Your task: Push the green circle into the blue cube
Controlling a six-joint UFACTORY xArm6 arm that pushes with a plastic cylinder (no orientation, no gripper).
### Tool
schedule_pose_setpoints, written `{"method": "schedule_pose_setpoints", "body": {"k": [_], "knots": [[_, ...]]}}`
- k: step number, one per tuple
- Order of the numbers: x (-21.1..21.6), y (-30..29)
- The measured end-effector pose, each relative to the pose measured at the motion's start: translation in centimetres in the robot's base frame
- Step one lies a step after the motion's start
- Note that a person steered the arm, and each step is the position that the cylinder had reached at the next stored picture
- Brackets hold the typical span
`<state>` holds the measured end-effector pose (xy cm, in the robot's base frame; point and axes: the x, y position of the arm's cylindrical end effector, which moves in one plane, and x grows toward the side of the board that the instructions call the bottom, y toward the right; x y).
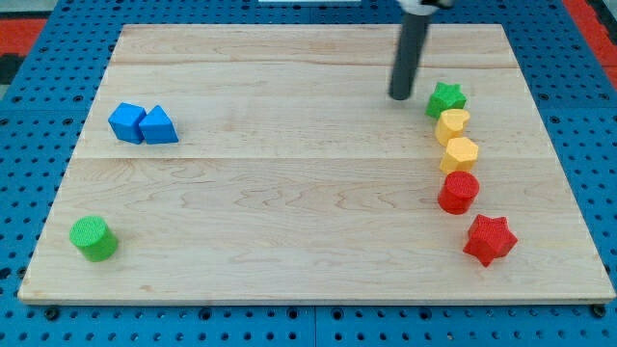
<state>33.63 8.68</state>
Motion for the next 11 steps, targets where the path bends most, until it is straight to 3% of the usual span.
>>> {"method": "schedule_pose_setpoints", "body": {"k": [1, 3, 4, 5, 6, 7, 8, 9, 11], "knots": [[5.1, -8.9], [26.3, -14.6], [28.0, -22.0], [23.4, -29.1], [23.2, -31.6], [25.1, -29.6], [25.2, -37.7], [24.6, -39.1], [15.6, -36.6]]}}
